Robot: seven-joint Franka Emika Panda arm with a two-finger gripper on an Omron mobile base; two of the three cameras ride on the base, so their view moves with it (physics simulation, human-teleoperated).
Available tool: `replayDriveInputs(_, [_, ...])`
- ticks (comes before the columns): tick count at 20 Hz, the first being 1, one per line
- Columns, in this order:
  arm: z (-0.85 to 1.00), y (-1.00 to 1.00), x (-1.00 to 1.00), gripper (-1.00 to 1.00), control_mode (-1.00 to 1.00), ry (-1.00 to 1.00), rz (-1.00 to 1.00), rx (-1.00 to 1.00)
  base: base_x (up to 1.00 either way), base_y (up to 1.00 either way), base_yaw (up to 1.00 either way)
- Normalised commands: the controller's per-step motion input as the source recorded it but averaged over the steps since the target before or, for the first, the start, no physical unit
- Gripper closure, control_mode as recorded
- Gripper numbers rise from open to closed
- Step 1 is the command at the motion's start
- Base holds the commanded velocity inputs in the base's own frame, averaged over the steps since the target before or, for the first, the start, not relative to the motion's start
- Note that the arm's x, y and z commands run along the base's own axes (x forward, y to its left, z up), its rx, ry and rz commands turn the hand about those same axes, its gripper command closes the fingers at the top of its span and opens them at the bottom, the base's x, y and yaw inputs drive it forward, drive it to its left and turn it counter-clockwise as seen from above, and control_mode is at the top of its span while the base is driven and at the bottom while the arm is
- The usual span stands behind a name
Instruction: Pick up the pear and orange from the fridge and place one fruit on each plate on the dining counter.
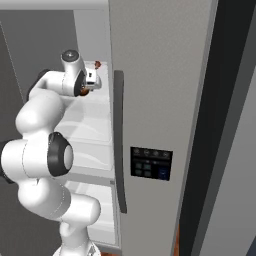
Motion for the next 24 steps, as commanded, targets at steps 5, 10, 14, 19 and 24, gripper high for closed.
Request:
replayDriveInputs(5, [-0.28, 0.02, 0.06, -1.00, -1.00, 0.04, 0.00, 0.01, 0.00, 0.00, 0.00])
replayDriveInputs(10, [-0.15, 0.03, 0.03, 1.00, -1.00, -0.01, 0.00, 0.02, 0.00, 0.00, 0.00])
replayDriveInputs(14, [-0.08, 0.00, -0.18, 1.00, -1.00, -0.01, 0.00, 0.05, 0.00, 0.00, 0.00])
replayDriveInputs(19, [0.00, 0.02, -0.58, 1.00, -1.00, -0.01, 0.00, 0.12, 0.00, 0.00, 0.00])
replayDriveInputs(24, [0.14, 0.00, -0.83, 1.00, -1.00, -0.10, 0.00, 0.03, 0.00, 0.00, 0.00])
